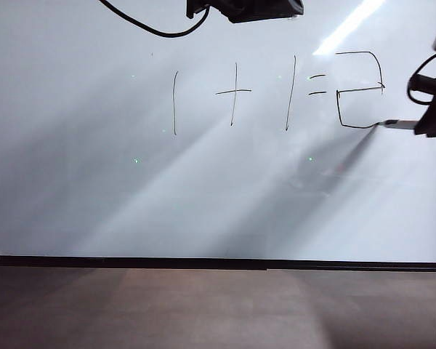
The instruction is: Reach to the right to find the marker pen, pick it up, and write the answer to the math problem on the whiteboard.
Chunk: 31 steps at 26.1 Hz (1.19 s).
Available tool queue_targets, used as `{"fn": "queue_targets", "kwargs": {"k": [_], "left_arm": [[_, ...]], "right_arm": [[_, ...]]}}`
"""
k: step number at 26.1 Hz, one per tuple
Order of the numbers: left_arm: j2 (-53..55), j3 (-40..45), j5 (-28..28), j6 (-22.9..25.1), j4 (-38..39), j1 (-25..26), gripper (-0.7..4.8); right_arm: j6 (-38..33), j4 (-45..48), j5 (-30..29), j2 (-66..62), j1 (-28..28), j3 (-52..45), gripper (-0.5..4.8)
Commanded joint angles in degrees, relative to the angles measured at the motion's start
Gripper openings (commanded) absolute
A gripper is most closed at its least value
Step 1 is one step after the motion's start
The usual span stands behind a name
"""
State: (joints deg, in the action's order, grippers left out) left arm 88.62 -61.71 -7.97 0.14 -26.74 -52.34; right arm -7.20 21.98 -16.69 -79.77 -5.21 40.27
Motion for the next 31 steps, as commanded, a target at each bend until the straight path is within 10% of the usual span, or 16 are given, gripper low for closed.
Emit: {"fn": "queue_targets", "kwargs": {"k": [1,31], "left_arm": [[-0.3,-0.3,0.2,-0.2,-0.3,-0.1,0.27],[-0.2,-0.3,0.2,-0.2,0.6,-0.1,0.27]], "right_arm": [[-0.3,2.3,1.3,0.6,-1.9,0.3,-0.06],[-1.2,-12.9,0.5,41.6,-1.6,-17.6,-0.06]]}}
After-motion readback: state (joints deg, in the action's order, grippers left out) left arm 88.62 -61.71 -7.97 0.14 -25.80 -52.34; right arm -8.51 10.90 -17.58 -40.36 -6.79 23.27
